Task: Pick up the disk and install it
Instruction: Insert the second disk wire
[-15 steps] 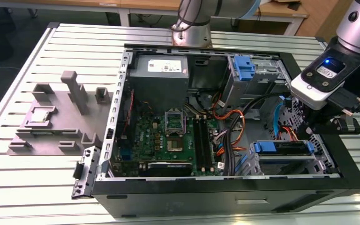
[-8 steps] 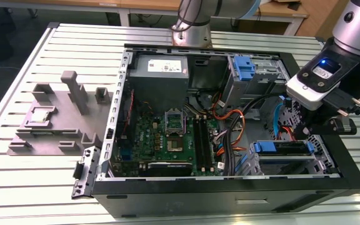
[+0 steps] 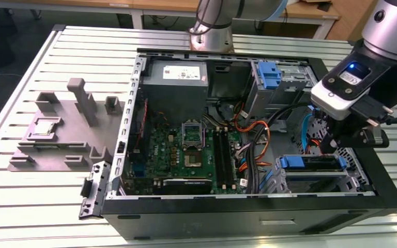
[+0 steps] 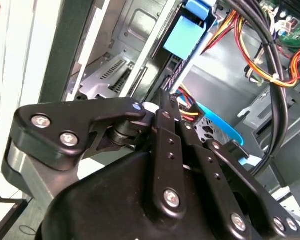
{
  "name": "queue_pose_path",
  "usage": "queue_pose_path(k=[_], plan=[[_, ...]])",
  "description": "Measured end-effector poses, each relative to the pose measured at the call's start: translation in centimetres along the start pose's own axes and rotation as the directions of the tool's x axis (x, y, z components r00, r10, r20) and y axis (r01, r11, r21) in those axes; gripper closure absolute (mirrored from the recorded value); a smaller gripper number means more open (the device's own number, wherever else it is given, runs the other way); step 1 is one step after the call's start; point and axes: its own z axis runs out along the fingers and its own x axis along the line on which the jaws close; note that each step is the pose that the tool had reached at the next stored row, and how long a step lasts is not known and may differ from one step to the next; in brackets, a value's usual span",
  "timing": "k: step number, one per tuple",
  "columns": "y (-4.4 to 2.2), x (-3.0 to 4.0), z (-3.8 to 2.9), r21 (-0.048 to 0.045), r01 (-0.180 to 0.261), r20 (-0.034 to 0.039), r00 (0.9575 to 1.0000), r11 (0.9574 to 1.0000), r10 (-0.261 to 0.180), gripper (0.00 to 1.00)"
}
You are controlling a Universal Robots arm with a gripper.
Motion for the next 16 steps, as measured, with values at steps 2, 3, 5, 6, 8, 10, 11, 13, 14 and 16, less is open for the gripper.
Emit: queue_pose_path(k=[2,3,5,6,8,10,11,13,14,16], plan=[[0.0,0.09,-0.39,0.0004,0.0,-0.0003,1.0,1.0,0.0,0.9],[0.01,0.18,-0.63,0.001,0.0,-0.0002,1.0,1.0,0.0,0.9],[0.01,0.48,-1.08,0.0031,0.0,-0.0001,1.0,1.0,0.0,0.9],[0.0,0.64,-1.22,0.0042,0.0,0.0001,1.0,1.0,0.0,0.9],[0.0,1.1,-1.52,0.0056,0.001,0.0,1.0,1.0,-0.001,0.9],[-0.01,1.63,-1.92,0.0069,0.001,0.0002,1.0,1.0,-0.001,0.9],[-0.02,1.93,-2.1,0.0076,0.001,0.0002,1.0,1.0,-0.001,0.9],[-0.06,2.73,-2.4,0.0091,0.001,0.0003,1.0,1.0,-0.001,0.9],[-0.07,3.17,-2.51,0.0104,0.001,0.0003,1.0,0.9999,-0.001,0.9],[-0.12,4.09,-2.73,0.0127,0.002,0.0004,1.0,0.9999,-0.002,0.9]])
